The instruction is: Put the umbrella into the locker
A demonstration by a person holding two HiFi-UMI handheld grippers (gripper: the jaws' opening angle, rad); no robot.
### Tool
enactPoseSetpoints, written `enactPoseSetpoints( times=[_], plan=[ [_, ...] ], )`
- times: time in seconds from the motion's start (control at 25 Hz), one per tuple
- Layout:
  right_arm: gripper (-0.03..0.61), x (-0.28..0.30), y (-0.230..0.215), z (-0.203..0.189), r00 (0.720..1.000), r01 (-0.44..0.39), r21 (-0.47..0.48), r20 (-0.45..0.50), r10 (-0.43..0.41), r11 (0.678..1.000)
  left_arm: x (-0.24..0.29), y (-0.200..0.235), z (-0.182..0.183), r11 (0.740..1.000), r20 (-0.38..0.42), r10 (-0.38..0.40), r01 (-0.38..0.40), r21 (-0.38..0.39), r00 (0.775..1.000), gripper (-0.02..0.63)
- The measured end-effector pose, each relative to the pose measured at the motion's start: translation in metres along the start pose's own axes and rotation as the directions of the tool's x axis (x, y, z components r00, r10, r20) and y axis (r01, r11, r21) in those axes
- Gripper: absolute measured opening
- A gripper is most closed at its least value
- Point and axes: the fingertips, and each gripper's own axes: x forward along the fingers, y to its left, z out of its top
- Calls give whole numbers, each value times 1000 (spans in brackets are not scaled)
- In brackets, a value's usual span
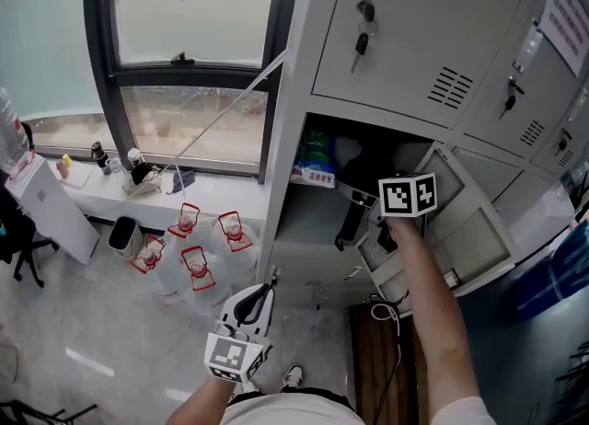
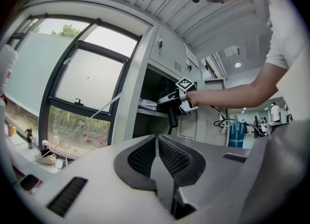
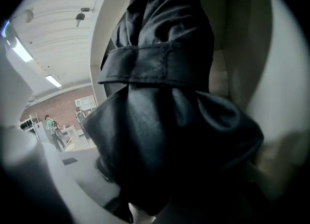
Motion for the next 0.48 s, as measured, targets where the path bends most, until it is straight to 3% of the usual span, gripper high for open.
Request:
enactPoseSetpoints(
  times=[0.2, 0.48],
  plan=[
    [209, 4, -17, 1, 995, 76, -35, -66, -78, 996, 3, -3, 0, 1000, 1, -17, 17, 1, 1000, 38],
    [209, 16, -24, 15, 987, 110, -36, -113, -113, 993, 11, -6, -2, 999, 0, -43, 43, -14, 999, 38]
  ],
)
